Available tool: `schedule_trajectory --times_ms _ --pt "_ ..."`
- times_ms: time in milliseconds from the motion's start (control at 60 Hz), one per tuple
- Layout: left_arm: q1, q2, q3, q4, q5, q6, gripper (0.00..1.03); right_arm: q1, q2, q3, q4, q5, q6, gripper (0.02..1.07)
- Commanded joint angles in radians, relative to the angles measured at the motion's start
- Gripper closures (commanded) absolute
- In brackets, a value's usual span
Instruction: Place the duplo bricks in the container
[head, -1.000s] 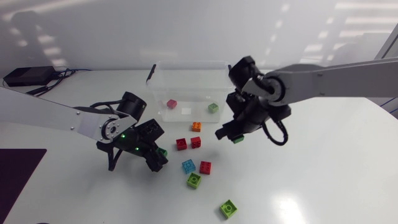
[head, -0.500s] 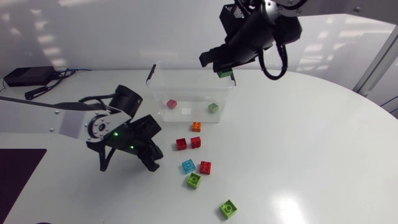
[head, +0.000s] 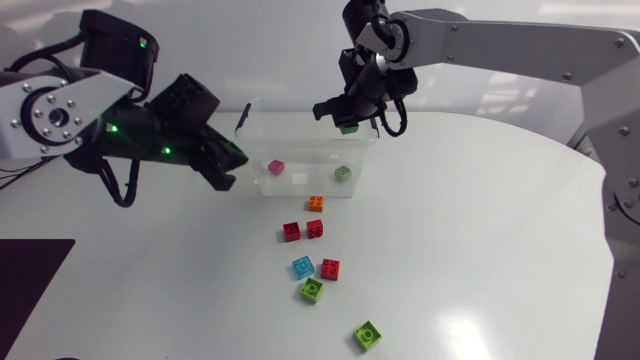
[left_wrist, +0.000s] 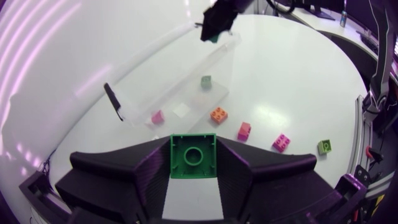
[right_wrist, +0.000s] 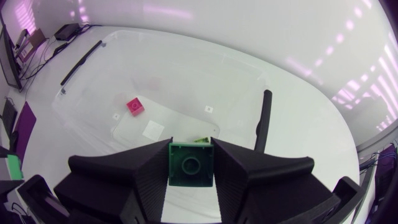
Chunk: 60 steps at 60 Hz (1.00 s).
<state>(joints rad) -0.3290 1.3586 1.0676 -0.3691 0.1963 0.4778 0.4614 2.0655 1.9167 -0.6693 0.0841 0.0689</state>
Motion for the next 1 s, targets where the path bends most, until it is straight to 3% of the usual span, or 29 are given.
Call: schedule_trajectory --times_ms 0,100,133,317,567,817,917,983 --pt "0.010 0.023 0.069 0.044 -0.001 -0.041 0.75 -0.009 0.042 0.045 0.005 0.022 0.017 0.68" --pt "0.007 0.094 0.118 0.124 -0.001 -0.068 0.75 -0.010 0.038 0.064 -0.032 0.060 0.026 0.16" --pt "0.008 0.140 0.147 0.171 -0.001 -0.093 0.75 -0.009 0.018 0.058 -0.058 0.074 0.037 0.06" --pt "0.010 0.346 0.292 0.252 -0.008 -0.134 0.74 0.016 -0.168 -0.110 -0.098 0.074 0.029 0.07" --pt "0.010 0.586 0.485 0.300 -0.064 -0.159 0.74 0.135 -0.472 -0.522 -0.154 -0.001 0.020 0.07" --pt "0.054 0.764 0.654 0.312 -0.113 -0.165 0.72 0.215 -0.527 -0.811 -0.187 -0.144 0.043 0.07" --pt "0.070 0.784 0.690 0.294 -0.115 -0.186 0.41 0.220 -0.482 -0.878 -0.193 -0.201 0.043 0.07" --pt "0.073 0.757 0.674 0.294 -0.121 -0.186 0.29 0.227 -0.464 -0.901 -0.193 -0.221 0.043 0.07"
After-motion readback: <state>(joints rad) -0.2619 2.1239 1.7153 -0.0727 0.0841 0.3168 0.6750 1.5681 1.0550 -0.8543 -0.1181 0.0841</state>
